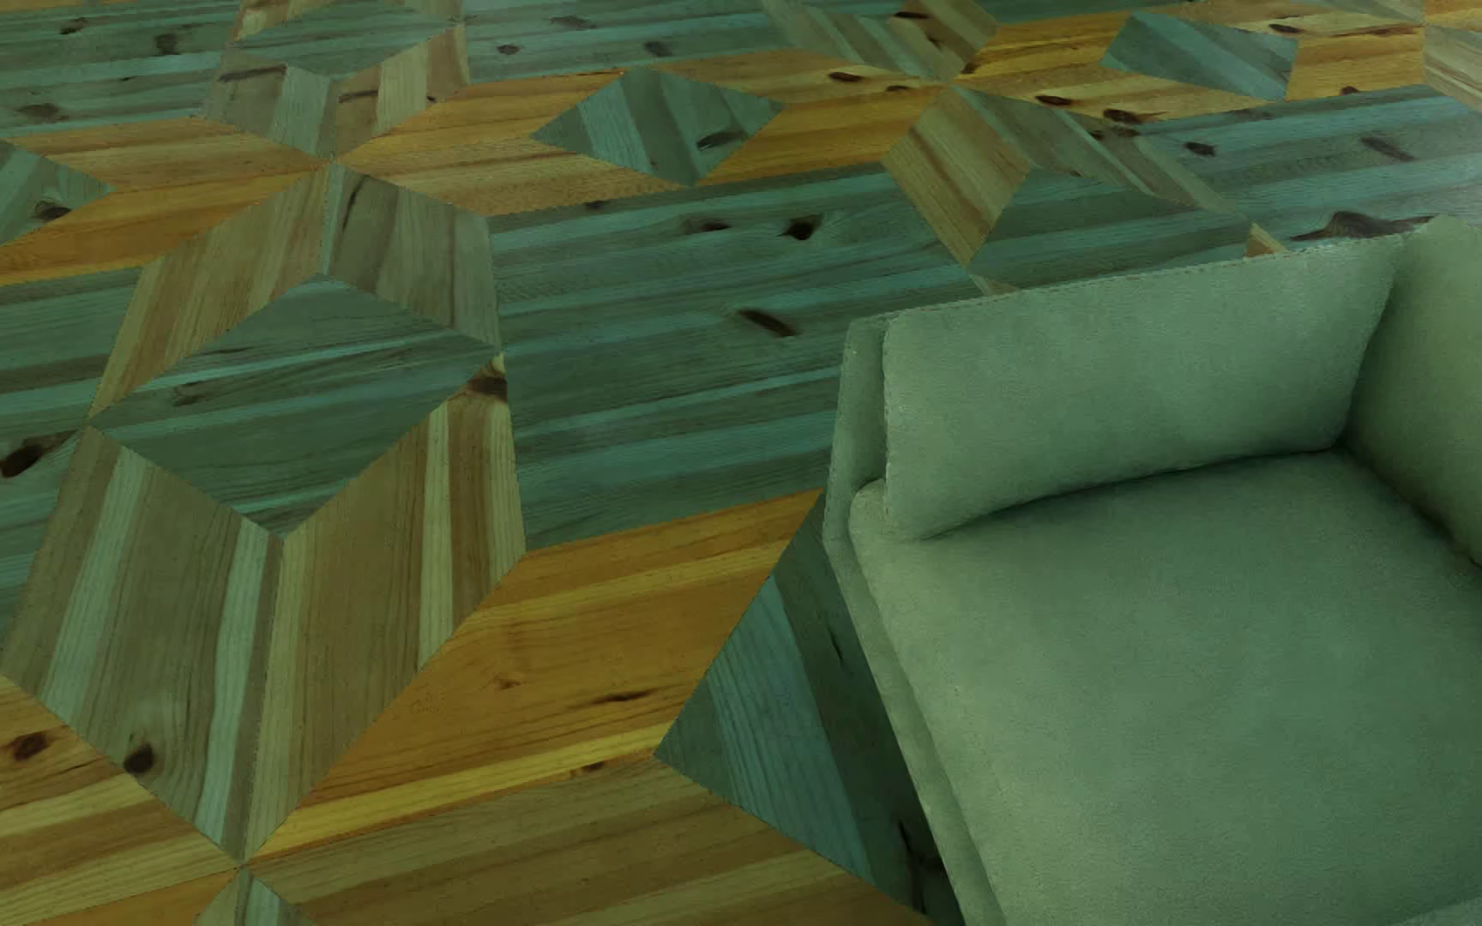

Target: Avoid the armchair

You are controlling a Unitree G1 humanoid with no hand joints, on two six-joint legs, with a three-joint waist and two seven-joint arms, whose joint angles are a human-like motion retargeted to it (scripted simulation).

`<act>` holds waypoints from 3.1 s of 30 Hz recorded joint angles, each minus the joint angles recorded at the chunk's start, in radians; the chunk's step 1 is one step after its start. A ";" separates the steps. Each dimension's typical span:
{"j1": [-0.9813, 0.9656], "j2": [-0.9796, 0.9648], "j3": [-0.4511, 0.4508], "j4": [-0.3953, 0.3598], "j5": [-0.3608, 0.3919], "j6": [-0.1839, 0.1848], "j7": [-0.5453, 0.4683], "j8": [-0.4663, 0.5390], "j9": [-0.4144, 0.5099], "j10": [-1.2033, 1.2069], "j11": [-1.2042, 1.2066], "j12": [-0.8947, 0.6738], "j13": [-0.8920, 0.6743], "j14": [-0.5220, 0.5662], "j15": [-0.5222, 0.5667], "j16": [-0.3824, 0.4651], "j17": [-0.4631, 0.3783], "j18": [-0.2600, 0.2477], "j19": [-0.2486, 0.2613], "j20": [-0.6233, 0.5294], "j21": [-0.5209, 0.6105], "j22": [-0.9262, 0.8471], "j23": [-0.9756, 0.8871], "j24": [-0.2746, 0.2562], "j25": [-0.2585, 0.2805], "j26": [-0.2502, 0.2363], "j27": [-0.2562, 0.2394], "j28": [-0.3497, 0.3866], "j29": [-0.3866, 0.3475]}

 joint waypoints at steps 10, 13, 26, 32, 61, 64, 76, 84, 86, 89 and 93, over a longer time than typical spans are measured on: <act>0.000 0.092 0.001 -0.013 -0.023 -0.004 0.000 0.000 -0.014 -0.014 -0.075 -0.046 -0.009 -0.039 -0.062 -0.058 -0.007 0.000 0.000 -0.006 0.086 -0.100 0.058 0.000 0.000 0.000 0.000 0.000 0.000; -0.003 0.101 0.021 -0.014 -0.022 -0.011 0.000 0.000 -0.014 -0.010 -0.078 -0.035 -0.022 -0.044 -0.081 -0.071 -0.013 0.000 0.000 -0.014 0.069 -0.118 0.061 0.000 0.000 0.000 0.000 0.000 0.000; 0.027 -0.118 0.056 -0.074 -0.098 -0.012 0.000 0.000 -0.001 0.016 0.331 0.004 -0.034 -0.140 -0.006 -0.052 -0.024 0.000 0.000 -0.048 -0.041 0.032 0.010 0.000 0.000 0.000 0.000 0.000 0.000; 0.141 -0.444 -0.077 -0.036 -0.056 0.049 0.000 0.000 0.038 0.010 0.837 0.014 -0.001 -0.205 -0.115 -0.025 -0.021 0.000 0.000 -0.053 -0.083 0.028 -0.033 0.000 0.000 0.000 0.000 0.000 0.000; -0.286 0.193 -0.014 0.115 0.136 0.015 0.000 0.000 0.025 0.282 -0.044 -0.051 -0.048 0.273 -0.071 0.009 -0.047 0.000 0.000 0.112 -0.145 -0.026 -0.396 0.000 0.000 0.000 0.000 0.000 0.000; -0.256 0.271 0.031 0.101 0.105 0.004 0.000 0.000 0.023 0.023 -0.047 -0.036 -0.023 0.054 -0.109 0.003 -0.047 0.000 0.000 0.090 -0.101 -0.028 -0.286 0.000 0.000 0.000 0.000 0.000 0.000; -0.044 -0.140 -0.096 0.021 -0.033 -0.036 0.000 0.000 -0.015 0.003 0.858 0.073 0.136 0.013 0.031 -0.069 -0.046 0.000 0.000 -0.075 -0.075 0.017 0.144 0.000 0.000 0.000 0.000 0.000 0.000; 0.174 -0.411 -0.226 0.060 -0.042 0.045 0.000 0.000 0.019 -0.023 0.837 -0.016 0.084 -0.128 -0.073 0.048 -0.007 0.000 0.000 0.001 -0.135 0.116 -0.036 0.000 0.000 0.000 0.000 0.000 0.000; 0.226 -0.392 -0.225 0.053 -0.048 0.061 0.000 0.000 0.024 -0.026 0.532 -0.038 0.074 -0.181 -0.008 0.065 -0.009 0.000 0.000 0.033 -0.128 0.114 -0.032 0.000 0.000 0.000 0.000 0.000 0.000; 0.281 -0.340 -0.222 0.029 -0.055 0.072 0.000 0.000 0.014 -0.023 0.094 -0.076 0.063 -0.254 0.077 0.070 -0.022 0.000 0.000 0.067 -0.117 0.106 0.002 0.000 0.000 0.000 0.000 0.000 0.000; 0.330 -0.283 -0.231 0.039 -0.060 0.097 0.000 0.000 -0.011 -0.009 -0.071 -0.092 0.057 -0.231 0.118 0.034 -0.038 0.000 0.000 0.099 -0.087 0.049 0.124 0.000 0.000 0.000 0.000 0.000 0.000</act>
